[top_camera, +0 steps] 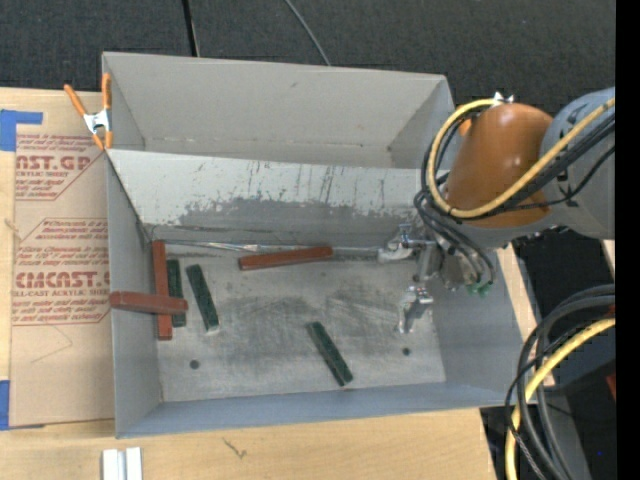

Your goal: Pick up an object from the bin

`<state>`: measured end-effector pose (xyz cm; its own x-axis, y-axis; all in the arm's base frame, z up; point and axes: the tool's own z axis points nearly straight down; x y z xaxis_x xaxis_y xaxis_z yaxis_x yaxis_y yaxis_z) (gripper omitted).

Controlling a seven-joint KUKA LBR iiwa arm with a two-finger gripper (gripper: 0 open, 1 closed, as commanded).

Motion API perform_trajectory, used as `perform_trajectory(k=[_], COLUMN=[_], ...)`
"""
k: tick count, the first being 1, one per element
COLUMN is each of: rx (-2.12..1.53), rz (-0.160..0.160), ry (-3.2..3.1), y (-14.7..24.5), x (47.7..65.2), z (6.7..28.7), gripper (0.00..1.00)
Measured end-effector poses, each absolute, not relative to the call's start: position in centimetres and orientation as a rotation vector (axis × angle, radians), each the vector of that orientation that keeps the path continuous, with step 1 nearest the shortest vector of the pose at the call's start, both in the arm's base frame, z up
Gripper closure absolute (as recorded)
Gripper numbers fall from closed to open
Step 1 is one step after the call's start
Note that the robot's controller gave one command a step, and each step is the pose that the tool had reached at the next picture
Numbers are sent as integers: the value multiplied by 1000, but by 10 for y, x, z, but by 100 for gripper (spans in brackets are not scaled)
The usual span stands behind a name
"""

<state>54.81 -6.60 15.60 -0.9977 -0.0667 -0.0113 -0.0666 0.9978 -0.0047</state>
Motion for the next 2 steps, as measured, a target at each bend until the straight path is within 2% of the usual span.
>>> perform_trajectory(k=[1,2], rx=[-552,-368], rz=[4,1], ry=[3091,3117], y=[-44,1], x=[538,556], z=[114,79], gripper=[0,100])
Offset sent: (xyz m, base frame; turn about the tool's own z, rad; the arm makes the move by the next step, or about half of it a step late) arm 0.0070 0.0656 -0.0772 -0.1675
